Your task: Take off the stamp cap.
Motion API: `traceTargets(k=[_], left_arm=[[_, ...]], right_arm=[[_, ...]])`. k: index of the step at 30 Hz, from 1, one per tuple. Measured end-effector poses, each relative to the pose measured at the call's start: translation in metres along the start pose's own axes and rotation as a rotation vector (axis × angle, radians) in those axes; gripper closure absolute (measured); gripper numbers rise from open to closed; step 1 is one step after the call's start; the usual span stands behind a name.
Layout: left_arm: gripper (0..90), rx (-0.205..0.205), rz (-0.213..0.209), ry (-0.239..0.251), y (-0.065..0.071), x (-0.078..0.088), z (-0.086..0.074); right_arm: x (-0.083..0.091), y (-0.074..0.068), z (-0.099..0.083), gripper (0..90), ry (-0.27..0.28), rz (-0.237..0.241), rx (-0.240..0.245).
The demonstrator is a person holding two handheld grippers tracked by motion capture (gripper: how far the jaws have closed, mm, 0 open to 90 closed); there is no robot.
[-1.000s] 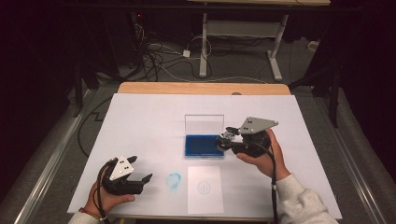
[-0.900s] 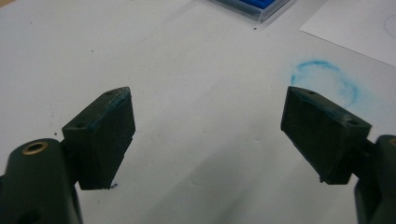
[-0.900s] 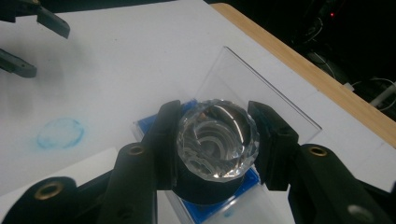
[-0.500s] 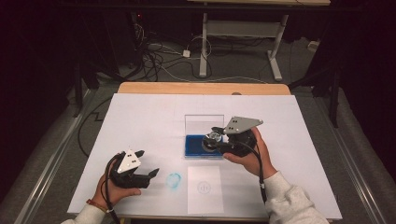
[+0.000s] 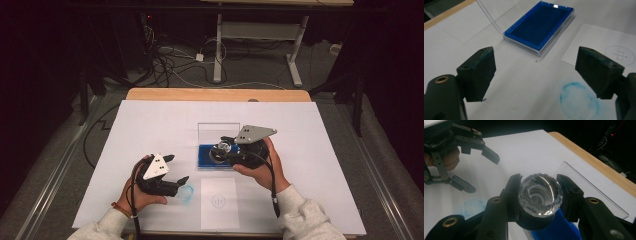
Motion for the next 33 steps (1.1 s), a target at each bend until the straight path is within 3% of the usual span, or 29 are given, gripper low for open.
traceTargets(k=[11, 18, 26, 30, 33], left_arm=[[16.5, -0.027, -0.091, 0.021, 0.023, -0.025, 0.024], [17.0, -0.037, -0.119, 0.033, 0.034, -0.034, 0.035], [20.2, -0.029, -0.101, 0.048, 0.033, -0.039, 0.042], [22.1, -0.043, -0.075, 0.037, 0.031, -0.040, 0.043], [23.8, -0.075, -0.034, 0.013, 0.029, -0.039, 0.041]], right_arm=[[0.002, -0.013, 0.000, 57.5, 0.039, 0.026, -0.076], [0.002, -0.030, 0.003, 57.5, 0.052, 0.070, -0.070], [0.000, -0.040, 0.001, 57.5, 0.047, 0.093, -0.069], [-0.003, -0.044, -0.003, 57.5, 0.034, 0.108, -0.064], [-0.004, -0.045, -0.005, 57.5, 0.023, 0.113, -0.062]])
Point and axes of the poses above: each handheld gripper's, and its own axes: x roughly backward along the jaws, z roughly out of its top, y roughly to its right, the point moved 10 cm from there along -x, roughly forward along the jaws, and after that the axes turned 15 degrees about -z, right-handed, at the moved point
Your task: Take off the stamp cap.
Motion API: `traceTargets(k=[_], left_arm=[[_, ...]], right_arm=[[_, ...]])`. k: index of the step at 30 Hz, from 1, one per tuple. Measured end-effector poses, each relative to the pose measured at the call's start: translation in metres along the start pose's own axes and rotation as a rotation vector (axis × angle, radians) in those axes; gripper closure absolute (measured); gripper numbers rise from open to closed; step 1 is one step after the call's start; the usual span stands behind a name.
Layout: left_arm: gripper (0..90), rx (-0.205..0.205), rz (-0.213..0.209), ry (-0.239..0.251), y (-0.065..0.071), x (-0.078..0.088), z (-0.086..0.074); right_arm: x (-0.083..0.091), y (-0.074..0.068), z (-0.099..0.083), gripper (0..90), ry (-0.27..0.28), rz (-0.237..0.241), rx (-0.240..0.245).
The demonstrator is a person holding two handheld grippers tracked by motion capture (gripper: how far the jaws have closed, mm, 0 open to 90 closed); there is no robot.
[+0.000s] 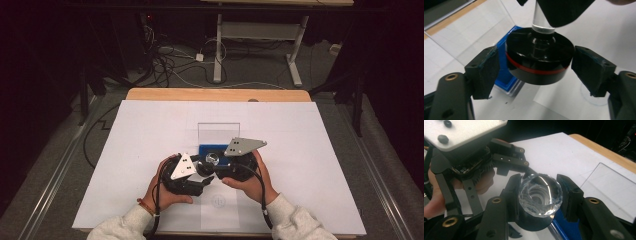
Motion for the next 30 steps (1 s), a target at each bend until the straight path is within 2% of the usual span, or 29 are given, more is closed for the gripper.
traceTargets(k=[4, 11, 15, 17, 21, 30], left_arm=[[27.4, -0.028, 0.009, -0.037, -0.0002, -0.0011, -0.0043], [30.0, -0.047, 0.015, -0.055, 0.0008, -0.0027, -0.0048], [36.1, -0.062, 0.006, -0.074, 0.0021, -0.0035, -0.0059], [36.3, -0.066, 0.019, -0.080, 0.0014, -0.0034, -0.0061], [36.8, -0.071, 0.015, -0.095, 0.0017, -0.0027, -0.0075], [37.2, -0.022, -0.039, -0.102, 0.0038, -0.0047, -0.0099]], right_arm=[[-0.0002, 0.0000, -0.0007, 57.5, -0.005, 0.010, -0.015], [0.0005, 0.0023, -0.0018, 57.5, -0.011, 0.016, -0.030], [-0.0005, 0.0020, -0.0031, 57.5, -0.015, 0.020, -0.035], [-0.0006, 0.0026, -0.0036, 57.5, -0.017, 0.019, -0.036], [-0.0011, 0.0011, -0.0042, 57.5, -0.019, 0.020, -0.035], [-0.0022, -0.0003, -0.0076, 57.5, -0.018, 0.014, -0.047]])
Point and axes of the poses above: each handheld gripper's, and its own axes: x roughly backward along the jaws, z roughly out of its top, y roughly to its right, the point moved 10 cm from there along -x, roughly forward along the jaws, and after that the axes turned 15 degrees about -z, right-handed, at the moved point
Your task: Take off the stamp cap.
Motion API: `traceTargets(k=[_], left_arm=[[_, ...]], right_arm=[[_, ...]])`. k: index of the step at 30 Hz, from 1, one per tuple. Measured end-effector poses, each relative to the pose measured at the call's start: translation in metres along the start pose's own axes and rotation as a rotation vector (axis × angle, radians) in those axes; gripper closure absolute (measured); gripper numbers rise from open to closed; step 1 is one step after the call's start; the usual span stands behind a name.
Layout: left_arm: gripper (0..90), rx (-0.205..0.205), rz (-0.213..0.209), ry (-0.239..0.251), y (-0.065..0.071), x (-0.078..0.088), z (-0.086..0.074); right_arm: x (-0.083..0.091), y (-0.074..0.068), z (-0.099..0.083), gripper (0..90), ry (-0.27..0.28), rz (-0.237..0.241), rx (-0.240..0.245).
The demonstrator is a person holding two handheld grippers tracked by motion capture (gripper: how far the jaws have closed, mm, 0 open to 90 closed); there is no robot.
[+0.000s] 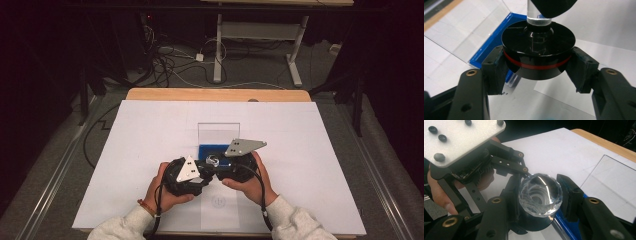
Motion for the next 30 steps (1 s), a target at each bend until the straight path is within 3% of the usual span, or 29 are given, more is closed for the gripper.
traceTargets(k=[6, 12, 13, 14, 16, 18, 21, 30], left_arm=[[37.2, 0.029, -0.033, 0.024, 0.002, -0.001, 0.000], [37.1, 0.080, -0.097, 0.050, 0.005, -0.008, -0.005], [37.1, 0.097, -0.101, 0.053, 0.004, -0.008, -0.005], [37.4, 0.201, -0.117, 0.106, -0.006, -0.004, -0.011], [37.3, 0.214, -0.112, 0.119, -0.010, 0.000, -0.013], [37.2, 0.155, -0.076, 0.104, -0.010, 0.006, -0.010], [37.2, 0.109, -0.048, 0.084, -0.007, 0.009, -0.006], [37.1, 0.112, -0.013, 0.076, -0.016, 0.022, -0.016]], right_arm=[[0.001, -0.001, 0.000, 57.5, 0.013, -0.018, -0.006], [-0.002, -0.003, -0.006, 57.6, 0.009, -0.032, -0.014], [-0.002, -0.003, -0.006, 57.6, 0.009, -0.032, -0.014], [0.001, -0.004, -0.004, 57.6, 0.027, -0.042, -0.005], [0.007, -0.005, 0.001, 57.6, 0.042, -0.029, -0.004], [0.010, -0.004, 0.003, 57.6, 0.049, -0.034, -0.001], [0.012, 0.001, 0.005, 57.6, 0.062, -0.056, -0.004], [0.021, 0.016, 0.005, 57.6, 0.057, -0.085, -0.004]])
Point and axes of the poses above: each handheld gripper's, and its own axes: x roughly backward along the jaws, z roughly out of its top, y roughly to its right, the point moved 10 cm from there along -x, roughly forward along the jaws, and after that the axes turned 15 degrees about -z, right-handed, at the moved point
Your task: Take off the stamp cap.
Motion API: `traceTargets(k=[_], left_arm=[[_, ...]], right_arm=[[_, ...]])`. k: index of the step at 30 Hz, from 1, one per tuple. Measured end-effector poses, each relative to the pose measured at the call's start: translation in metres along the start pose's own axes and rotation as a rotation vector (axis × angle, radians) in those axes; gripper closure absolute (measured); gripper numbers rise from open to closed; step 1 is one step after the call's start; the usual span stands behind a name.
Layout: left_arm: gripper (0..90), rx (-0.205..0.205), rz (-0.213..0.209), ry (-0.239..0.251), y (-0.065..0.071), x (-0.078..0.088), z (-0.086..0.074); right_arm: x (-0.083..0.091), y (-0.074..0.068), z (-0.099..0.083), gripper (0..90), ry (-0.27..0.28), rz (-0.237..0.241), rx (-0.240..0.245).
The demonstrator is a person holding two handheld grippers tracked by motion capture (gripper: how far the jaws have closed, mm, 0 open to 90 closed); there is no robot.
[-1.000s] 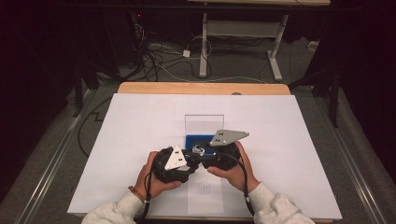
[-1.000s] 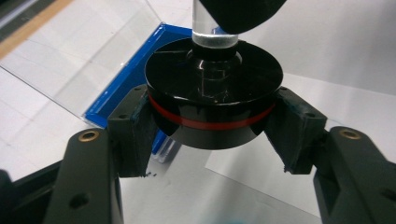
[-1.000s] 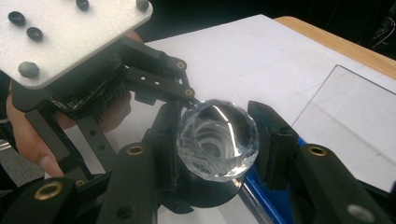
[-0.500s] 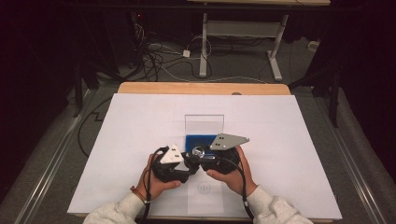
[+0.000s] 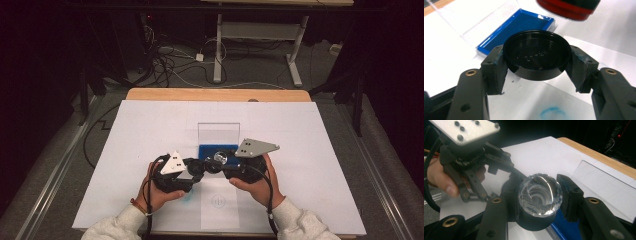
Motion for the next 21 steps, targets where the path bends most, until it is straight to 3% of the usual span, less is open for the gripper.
traceTargets(k=[12, 17, 21], left_arm=[[37.1, -0.008, 0.077, -0.026, -0.016, 0.028, -0.016], [37.0, -0.014, 0.098, -0.016, -0.020, 0.040, -0.021], [37.0, -0.009, 0.114, -0.008, -0.021, 0.050, -0.026]], right_arm=[[0.011, 0.018, -0.003, 57.5, -0.015, -0.033, 0.013], [0.015, 0.021, -0.007, 57.5, -0.037, -0.031, 0.036], [0.017, 0.027, -0.009, 57.5, -0.047, -0.040, 0.026]])
Point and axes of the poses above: each handheld gripper's, and its own axes: x roughly backward along the jaws, z roughly out of its top, y roughly to its right, the point moved 10 cm from there along -x, roughly forward along the jaws, and after that the axes turned 15 degrees about -z, right-handed, at the moved point
